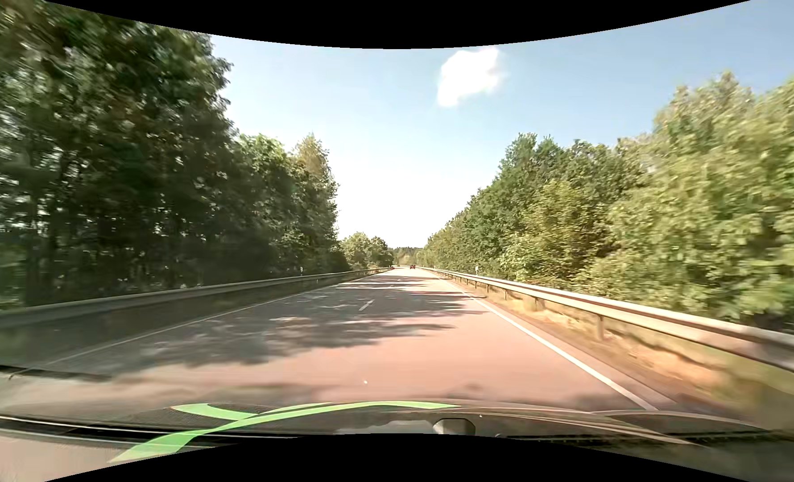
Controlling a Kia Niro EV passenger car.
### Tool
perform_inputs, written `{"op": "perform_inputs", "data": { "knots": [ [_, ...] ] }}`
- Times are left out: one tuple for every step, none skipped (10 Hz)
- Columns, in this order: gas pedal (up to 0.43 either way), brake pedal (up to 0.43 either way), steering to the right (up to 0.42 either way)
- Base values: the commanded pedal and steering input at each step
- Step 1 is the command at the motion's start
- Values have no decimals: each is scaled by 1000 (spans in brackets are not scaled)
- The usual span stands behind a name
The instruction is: Follow the waypoints while adhering to traffic rules and regulations
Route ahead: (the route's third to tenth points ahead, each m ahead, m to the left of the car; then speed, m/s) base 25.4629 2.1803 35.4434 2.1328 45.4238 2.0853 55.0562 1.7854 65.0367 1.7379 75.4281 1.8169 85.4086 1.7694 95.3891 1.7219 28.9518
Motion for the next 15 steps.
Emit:
{"op": "perform_inputs", "data": {
  "knots": [
    [248,0,-3],
    [248,0,-3],
    [260,0,-3],
    [280,0,-3],
    [299,0,-3],
    [311,0,-3],
    [311,0,-3],
    [311,0,-3],
    [311,0,-3],
    [311,0,-3],
    [311,0,-3],
    [299,0,-3],
    [299,0,-3],
    [299,0,-3],
    [311,0,-3]
  ]
}}
